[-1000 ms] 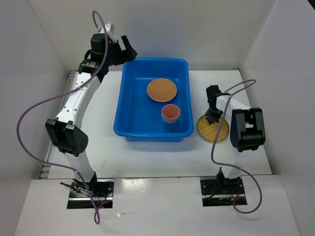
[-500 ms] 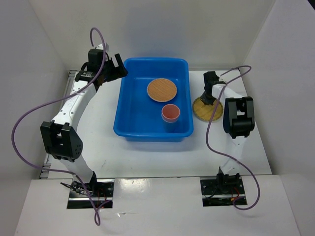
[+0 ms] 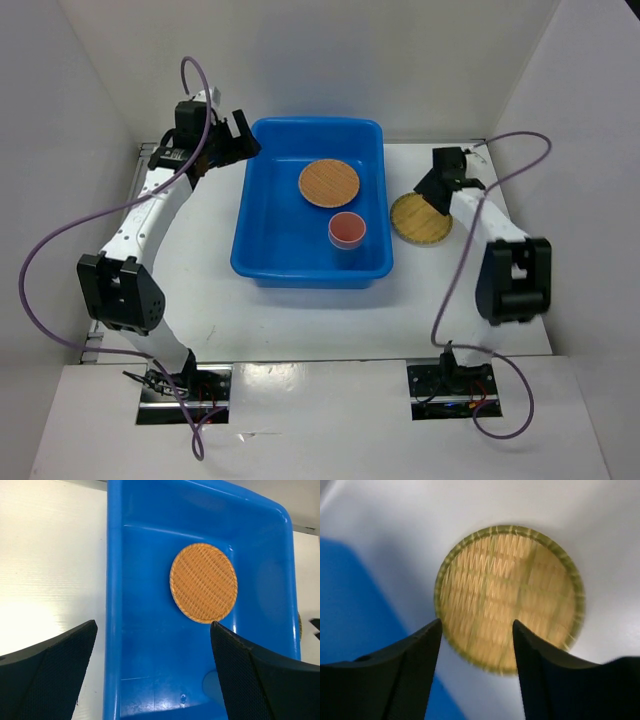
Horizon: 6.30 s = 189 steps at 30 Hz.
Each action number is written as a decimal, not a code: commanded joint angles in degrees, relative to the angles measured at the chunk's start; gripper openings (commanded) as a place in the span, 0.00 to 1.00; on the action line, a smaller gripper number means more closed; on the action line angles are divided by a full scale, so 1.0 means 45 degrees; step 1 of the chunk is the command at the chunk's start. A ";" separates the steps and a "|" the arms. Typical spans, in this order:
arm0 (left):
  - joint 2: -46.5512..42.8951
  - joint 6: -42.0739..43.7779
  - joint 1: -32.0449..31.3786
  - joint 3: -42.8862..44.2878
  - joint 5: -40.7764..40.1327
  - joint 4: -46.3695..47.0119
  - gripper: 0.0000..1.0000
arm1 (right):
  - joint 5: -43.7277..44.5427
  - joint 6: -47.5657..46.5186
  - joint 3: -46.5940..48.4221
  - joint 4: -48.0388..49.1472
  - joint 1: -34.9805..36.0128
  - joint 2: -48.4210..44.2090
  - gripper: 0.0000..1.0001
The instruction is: Place the mixed dishes into the plastic bin
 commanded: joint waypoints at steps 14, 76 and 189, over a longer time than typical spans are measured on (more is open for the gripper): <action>-0.2317 -0.0728 0.0708 -0.1873 0.2431 0.1961 1.00 | -0.0876 0.5204 -0.7945 0.2607 -0.0087 -0.8374 0.97; -0.4485 -0.1218 0.2546 -0.3084 0.4540 0.2605 1.00 | -0.3943 0.6167 -0.8748 0.6558 -0.2606 -0.2378 0.00; -0.3371 -0.0749 0.2663 -0.3318 0.6827 0.2859 1.00 | -0.2812 -0.1116 0.5801 0.0055 0.3721 0.2759 0.72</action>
